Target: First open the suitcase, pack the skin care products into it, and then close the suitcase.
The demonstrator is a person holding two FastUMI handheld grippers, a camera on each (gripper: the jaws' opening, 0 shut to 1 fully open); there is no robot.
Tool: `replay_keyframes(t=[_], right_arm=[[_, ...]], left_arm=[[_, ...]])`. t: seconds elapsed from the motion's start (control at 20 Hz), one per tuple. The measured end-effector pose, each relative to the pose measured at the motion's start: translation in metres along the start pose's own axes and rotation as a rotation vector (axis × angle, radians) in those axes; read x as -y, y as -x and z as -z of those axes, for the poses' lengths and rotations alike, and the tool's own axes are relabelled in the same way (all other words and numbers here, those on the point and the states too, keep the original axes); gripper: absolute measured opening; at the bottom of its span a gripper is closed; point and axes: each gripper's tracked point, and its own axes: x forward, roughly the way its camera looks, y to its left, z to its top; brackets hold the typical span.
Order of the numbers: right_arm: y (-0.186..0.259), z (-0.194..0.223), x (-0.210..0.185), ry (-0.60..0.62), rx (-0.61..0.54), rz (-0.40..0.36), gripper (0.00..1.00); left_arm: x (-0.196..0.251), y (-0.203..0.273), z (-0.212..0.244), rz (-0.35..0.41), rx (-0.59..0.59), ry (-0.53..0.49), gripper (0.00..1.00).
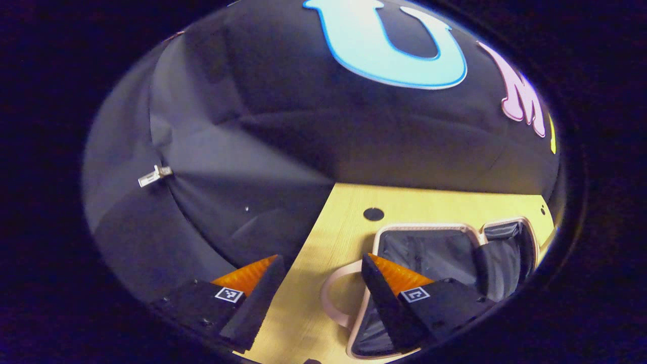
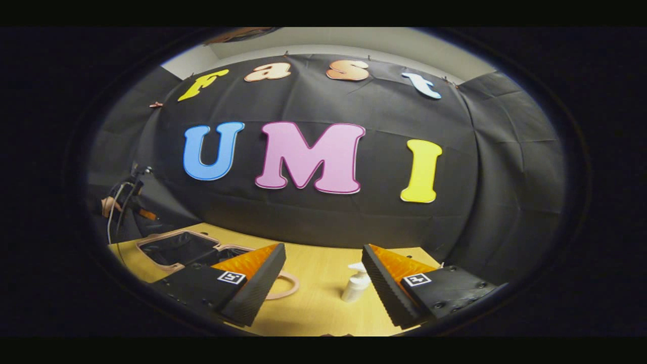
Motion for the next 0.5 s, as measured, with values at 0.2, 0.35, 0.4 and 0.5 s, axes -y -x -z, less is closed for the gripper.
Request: replay_keyframes(t=[0.2,0.35,0.4,0.5], right_arm=[[0.003,0.005,0.033,-0.010,-0.017,0.033,0.97],[0.011,0.008,0.065,-0.022,-0.031,0.065,0.97],[0.013,0.007,0.073,-0.027,-0.030,0.073,0.97],[0.018,0.006,0.090,-0.028,-0.028,0.093,0.97]], left_arm=[[0.081,0.081,-0.057,0.064,0.253,0.000,0.97],[0.159,0.122,-0.055,0.129,0.342,-0.031,0.97],[0.192,0.136,-0.050,0.165,0.347,-0.031,0.96],[0.261,0.159,-0.033,0.250,0.351,-0.021,0.97]])
